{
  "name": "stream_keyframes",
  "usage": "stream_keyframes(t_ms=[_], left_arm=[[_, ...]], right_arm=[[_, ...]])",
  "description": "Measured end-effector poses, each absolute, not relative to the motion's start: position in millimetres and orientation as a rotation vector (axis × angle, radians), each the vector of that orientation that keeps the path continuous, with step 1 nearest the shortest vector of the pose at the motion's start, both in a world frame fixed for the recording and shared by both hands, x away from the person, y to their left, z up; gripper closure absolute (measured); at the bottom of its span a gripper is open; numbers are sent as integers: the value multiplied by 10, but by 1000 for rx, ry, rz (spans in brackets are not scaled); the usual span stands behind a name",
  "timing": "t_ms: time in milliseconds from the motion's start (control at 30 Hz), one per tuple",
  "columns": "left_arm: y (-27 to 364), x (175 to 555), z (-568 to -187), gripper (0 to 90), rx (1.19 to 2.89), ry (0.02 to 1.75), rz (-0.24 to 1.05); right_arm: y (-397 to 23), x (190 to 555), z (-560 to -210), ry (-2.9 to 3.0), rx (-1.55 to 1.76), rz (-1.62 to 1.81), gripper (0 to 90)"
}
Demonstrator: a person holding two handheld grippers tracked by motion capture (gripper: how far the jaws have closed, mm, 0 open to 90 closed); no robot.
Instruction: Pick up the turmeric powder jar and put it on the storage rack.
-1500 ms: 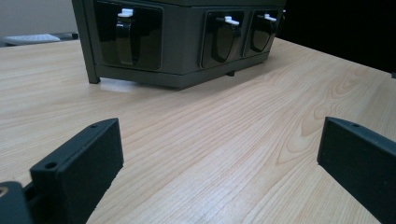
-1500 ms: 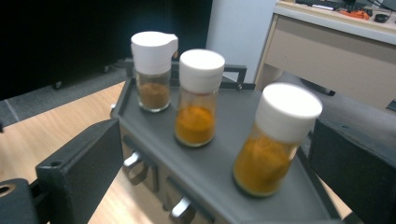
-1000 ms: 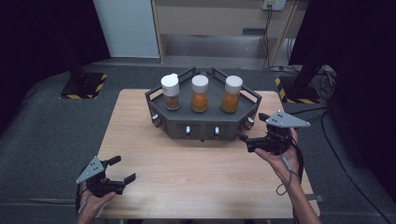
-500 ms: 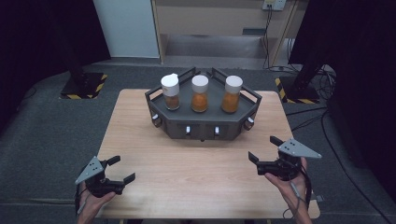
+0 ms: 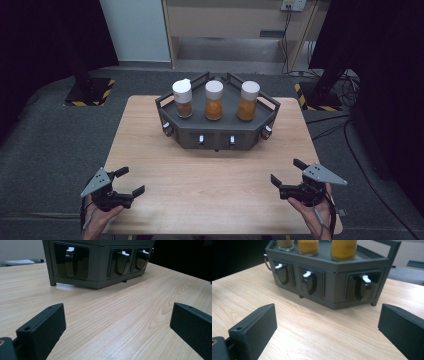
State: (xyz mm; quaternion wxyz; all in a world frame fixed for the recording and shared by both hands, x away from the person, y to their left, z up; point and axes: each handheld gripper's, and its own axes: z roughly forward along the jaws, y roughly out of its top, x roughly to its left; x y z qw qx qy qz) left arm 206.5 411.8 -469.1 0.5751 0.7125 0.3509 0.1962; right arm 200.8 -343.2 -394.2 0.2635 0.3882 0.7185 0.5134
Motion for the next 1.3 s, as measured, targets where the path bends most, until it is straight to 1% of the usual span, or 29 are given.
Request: stream_keyframes(t_ms=[600, 1300], left_arm=[[4123, 2075, -4701, 0, 1665, 820, 454], [4122, 2094, -4703, 0, 1671, 809, 450]], right_arm=[[-3507, 1991, -4226, 1928, 1073, 1388, 22], [-3523, 2016, -4281, 1953, 1042, 1394, 21]])
